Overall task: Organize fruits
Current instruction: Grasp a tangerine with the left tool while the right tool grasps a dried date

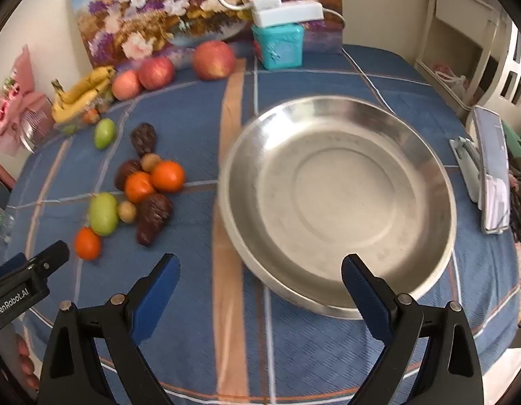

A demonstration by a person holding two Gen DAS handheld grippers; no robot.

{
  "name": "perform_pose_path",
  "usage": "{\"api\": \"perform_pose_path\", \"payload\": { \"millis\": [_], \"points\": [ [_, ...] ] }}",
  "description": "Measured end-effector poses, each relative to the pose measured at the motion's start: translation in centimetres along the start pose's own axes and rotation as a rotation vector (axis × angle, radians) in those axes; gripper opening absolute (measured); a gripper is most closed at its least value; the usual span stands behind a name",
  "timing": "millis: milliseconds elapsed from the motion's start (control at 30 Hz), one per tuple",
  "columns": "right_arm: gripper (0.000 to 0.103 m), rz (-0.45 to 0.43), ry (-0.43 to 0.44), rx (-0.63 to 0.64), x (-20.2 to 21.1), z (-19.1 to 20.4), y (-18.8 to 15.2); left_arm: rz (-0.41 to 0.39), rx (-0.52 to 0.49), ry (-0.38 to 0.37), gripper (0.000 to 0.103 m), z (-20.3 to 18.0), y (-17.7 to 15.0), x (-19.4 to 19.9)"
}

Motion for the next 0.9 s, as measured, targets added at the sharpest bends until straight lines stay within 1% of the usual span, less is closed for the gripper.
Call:
{"api": "perform_pose_path", "payload": {
  "millis": [67, 133, 200, 300, 433, 500, 667, 700, 900],
  "points": [
    [0.097, -0.01, 0.021, 0.006, 0.1, 0.6, 0.2, 0.011, 0.002, -0.025, 0.103, -0.2, 0.2, -0.3],
    [0.097, -0.013, 0.039, 0.013, 0.2, 1.4, 0.3, 0.018, -0.005, -0.035, 0.103, -0.2, 0.6, -0.6],
    [0.097, -0.009, 0.055, 0.022, -0.2, 2.4, 0.9, 0.003, -0.01, -0.041, 0.103, 0.0, 1.1, -0.6],
    [0.097, 0.006, 0.066, 0.044, -0.4, 3.4, 1.5, -0.043, -0.029, -0.056, 0.103, 0.4, 1.8, -0.1],
    [0.097, -0.005, 0.113, 0.049, 0.0, 4.7, 2.3, -0.075, -0.068, -0.005, 0.103, 1.2, 2.5, -0.1],
    [0.097, -0.02, 0.112, 0.059, 0.0, 5.1, 3.0, -0.047, -0.089, 0.021, 0.103, 1.5, 2.4, -0.7],
    [0.097, -0.018, 0.106, 0.072, -0.2, 6.1, 4.8, 0.011, -0.137, 0.074, 0.103, 1.9, 1.7, -1.8],
    [0.097, -0.015, 0.105, 0.073, -0.4, 6.3, 5.0, 0.022, -0.143, 0.066, 0.103, 1.8, 1.5, -2.0],
    [0.097, 0.07, 0.117, 0.055, -2.4, 7.2, 5.6, 0.056, -0.152, 0.024, 0.103, 1.1, 1.1, -2.7]
  ]
}}
Point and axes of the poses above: each gripper's, at about its wrist camera, not at the fingertips, and x roughly against the way its jaws point, z to its left, y to its top, the point moved 9 cm from there along -x, roughly the way its jaws point, and after that the axes turned 9 degrees about z, right-handed, at the moved point
